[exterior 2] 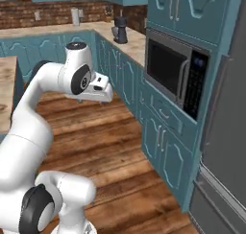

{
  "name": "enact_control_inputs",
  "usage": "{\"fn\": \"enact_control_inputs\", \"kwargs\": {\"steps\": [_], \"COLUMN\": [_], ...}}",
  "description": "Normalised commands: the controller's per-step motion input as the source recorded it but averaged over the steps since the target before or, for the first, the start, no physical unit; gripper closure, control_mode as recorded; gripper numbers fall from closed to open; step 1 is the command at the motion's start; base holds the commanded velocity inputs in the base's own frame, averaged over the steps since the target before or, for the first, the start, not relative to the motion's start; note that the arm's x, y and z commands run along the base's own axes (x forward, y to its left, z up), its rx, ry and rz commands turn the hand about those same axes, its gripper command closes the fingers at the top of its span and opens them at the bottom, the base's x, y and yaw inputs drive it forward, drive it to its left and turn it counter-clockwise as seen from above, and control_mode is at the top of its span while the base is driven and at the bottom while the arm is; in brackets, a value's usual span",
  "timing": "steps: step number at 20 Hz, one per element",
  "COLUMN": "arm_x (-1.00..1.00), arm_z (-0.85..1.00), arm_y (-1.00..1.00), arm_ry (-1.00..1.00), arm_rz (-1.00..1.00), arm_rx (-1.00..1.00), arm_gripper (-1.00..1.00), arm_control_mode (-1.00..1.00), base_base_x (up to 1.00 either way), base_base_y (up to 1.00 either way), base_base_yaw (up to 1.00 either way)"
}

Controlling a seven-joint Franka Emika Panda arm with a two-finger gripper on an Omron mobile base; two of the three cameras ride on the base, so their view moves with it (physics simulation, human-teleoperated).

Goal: Navigate to the stand mixer.

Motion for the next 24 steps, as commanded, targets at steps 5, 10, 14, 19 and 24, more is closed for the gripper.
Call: {"fn": "enact_control_inputs", "kwargs": {"steps": [5, 10, 14, 19, 24], "arm_x": [0.00, 0.00, 0.00, 0.00, 0.00], "arm_z": [0.00, 0.00, 0.00, 0.00, 0.00], "arm_y": [0.00, 0.00, 0.00, 0.00, 0.00], "arm_ry": [0.00, 0.00, 0.00, 0.00, 0.00], "arm_rz": [0.00, 0.00, 0.00, 0.00, 0.00], "arm_rx": [0.00, 0.00, 0.00, 0.00, 0.00], "arm_gripper": [-1.00, -1.00, -1.00, -1.00, -1.00], "arm_control_mode": [1.00, 1.00, 1.00, 1.00, 1.00], "base_base_x": [0.00, 0.14, 0.36, 0.37, 0.06], "base_base_y": [0.00, -0.10, -0.37, -0.43, -0.14], "base_base_yaw": [0.83, 0.70, 0.60, 0.54, 0.52]}}
